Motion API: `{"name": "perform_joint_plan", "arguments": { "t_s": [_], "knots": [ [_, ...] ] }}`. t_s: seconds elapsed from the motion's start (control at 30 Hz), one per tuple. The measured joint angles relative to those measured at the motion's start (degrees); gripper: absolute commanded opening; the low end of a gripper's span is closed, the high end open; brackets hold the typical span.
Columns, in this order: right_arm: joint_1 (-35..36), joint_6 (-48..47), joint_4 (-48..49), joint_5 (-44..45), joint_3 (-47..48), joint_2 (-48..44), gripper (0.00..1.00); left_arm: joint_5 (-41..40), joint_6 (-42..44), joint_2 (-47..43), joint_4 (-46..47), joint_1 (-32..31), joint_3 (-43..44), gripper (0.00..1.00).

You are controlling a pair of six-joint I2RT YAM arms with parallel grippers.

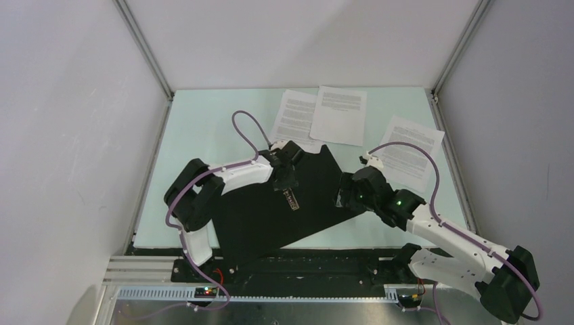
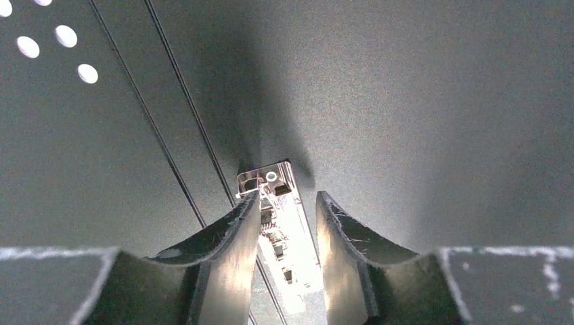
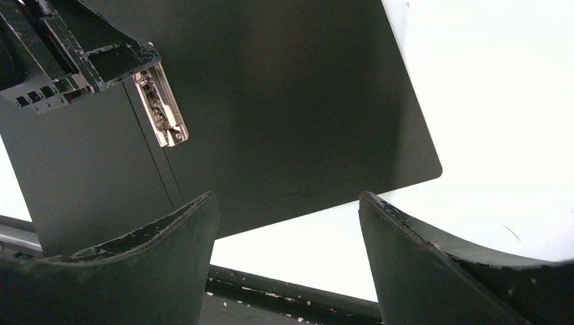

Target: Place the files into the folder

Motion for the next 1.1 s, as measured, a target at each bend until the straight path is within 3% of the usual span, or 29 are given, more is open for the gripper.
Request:
{"name": "perform_joint_plan", "arguments": {
  "t_s": [0.47,0.63,0.93,1.1],
  "knots": [
    [-0.37,-0.11,1.05,-1.2,-0.5,0.63,0.8,-2.69,0.02,-5.79,-0.33,-0.11,-2.64,0.53],
    [-0.42,-0.11,1.75,-1.64,-1.6,1.14,0.79,-3.98,-0.09,-9.01,-0.33,-0.11,-3.8,0.48],
    [-0.42,-0.07,2.08,-2.05,-2.01,1.46,0.79,-4.09,-1.92,-6.62,-0.33,-0.26,-6.27,0.42],
    [-0.42,-0.09,2.08,-2.05,-2.01,1.46,0.79,-2.89,-1.16,-4.35,1.18,-0.46,-6.1,0.3]
  ]
}}
